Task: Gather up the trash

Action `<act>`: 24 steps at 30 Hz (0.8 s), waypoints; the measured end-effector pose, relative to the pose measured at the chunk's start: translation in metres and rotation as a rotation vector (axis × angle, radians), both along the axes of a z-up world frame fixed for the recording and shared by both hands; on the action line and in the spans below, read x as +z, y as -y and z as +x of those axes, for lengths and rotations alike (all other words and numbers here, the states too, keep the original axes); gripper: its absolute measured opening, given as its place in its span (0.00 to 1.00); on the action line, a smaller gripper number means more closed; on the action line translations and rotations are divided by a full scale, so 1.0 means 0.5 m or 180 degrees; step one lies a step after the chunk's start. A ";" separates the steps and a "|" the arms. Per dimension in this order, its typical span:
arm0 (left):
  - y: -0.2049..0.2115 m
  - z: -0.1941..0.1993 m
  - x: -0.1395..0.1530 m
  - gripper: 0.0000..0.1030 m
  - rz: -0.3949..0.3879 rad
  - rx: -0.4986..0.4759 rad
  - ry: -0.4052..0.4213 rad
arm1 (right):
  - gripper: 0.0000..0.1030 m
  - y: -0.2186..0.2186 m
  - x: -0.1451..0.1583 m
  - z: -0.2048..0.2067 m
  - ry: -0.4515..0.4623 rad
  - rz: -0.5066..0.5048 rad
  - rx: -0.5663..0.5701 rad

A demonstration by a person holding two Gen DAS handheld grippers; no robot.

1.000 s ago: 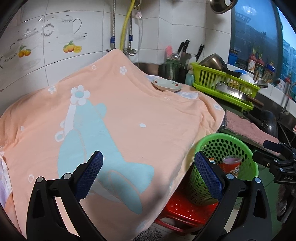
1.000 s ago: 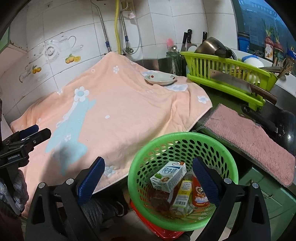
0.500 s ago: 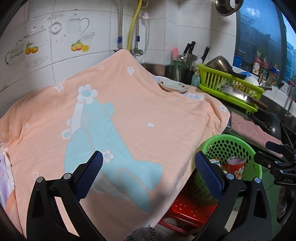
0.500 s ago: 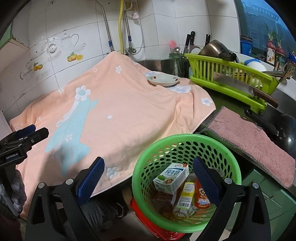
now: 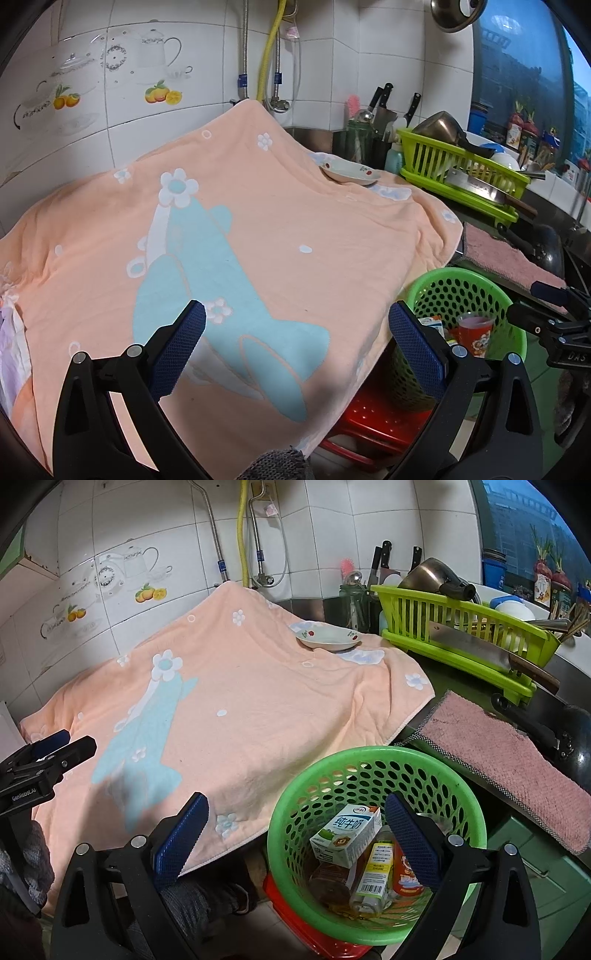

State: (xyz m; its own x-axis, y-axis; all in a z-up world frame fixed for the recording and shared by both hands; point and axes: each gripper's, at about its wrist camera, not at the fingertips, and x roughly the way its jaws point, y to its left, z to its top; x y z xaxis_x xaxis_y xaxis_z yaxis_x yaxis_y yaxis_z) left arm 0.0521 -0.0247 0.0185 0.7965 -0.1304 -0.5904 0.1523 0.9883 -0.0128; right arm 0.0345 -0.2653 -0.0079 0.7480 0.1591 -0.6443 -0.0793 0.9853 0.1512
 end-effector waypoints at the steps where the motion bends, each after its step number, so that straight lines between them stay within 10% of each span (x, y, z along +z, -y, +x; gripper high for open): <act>1: 0.000 0.000 -0.001 0.95 0.0003 0.0001 -0.0001 | 0.90 0.000 0.000 0.000 -0.0001 0.0001 0.0000; 24: 0.013 0.001 -0.001 0.95 0.0096 0.0016 0.0027 | 0.90 0.004 -0.003 -0.001 0.0003 0.0014 -0.0030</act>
State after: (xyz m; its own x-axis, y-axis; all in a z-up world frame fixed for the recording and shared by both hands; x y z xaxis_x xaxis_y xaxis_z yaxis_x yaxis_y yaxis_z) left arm 0.0525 -0.0312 0.0181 0.8020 -0.1087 -0.5873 0.1475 0.9889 0.0183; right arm 0.0340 -0.2673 -0.0093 0.7502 0.1548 -0.6429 -0.0701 0.9853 0.1556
